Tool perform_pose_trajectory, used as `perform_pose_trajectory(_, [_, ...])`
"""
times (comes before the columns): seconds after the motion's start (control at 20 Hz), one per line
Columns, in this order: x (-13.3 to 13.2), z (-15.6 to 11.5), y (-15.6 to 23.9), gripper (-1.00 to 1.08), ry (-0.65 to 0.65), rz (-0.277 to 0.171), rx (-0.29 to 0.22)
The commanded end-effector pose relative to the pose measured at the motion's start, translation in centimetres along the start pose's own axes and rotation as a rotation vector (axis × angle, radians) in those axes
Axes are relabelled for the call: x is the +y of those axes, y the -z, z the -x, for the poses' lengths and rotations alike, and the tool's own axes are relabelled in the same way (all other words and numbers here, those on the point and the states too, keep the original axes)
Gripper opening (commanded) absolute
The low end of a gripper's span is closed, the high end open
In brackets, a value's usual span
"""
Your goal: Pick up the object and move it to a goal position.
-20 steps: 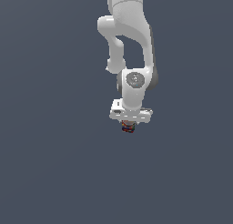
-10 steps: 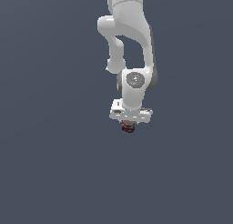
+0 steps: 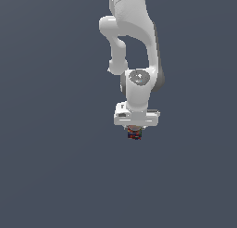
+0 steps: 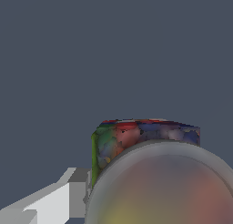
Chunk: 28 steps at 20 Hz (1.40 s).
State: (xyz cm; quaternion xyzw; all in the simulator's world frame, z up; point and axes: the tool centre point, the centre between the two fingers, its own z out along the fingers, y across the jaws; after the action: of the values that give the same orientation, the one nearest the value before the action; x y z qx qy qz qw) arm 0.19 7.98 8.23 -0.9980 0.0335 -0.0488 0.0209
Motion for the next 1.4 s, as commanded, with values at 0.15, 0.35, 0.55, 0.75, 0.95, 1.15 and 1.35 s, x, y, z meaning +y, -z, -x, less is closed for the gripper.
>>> perform_pose_trajectory(0.15, [-2.2, -4.1, 3.3, -1.0, 0.077, -0.058, 0.122])
perform_pose_trajectory(0.35, [-4.2, -7.1, 6.6, -1.0, 0.145, -0.109, 0.228])
perform_pose_trajectory(0.55, [-6.3, -9.7, 10.3, -1.0, 0.215, -0.161, 0.336])
perform_pose_trajectory(0.75, [-8.1, -11.4, 14.0, -1.0, 0.278, -0.209, 0.431])
perform_pose_trajectory(0.95, [-9.7, -12.6, 17.4, -1.0, 0.333, -0.251, 0.515])
perform_pose_trajectory(1.15, [-10.9, -13.2, 20.4, -1.0, 0.381, -0.288, 0.586])
perform_pose_trajectory(1.35, [-12.0, -13.6, 23.1, -1.0, 0.422, -0.32, 0.647])
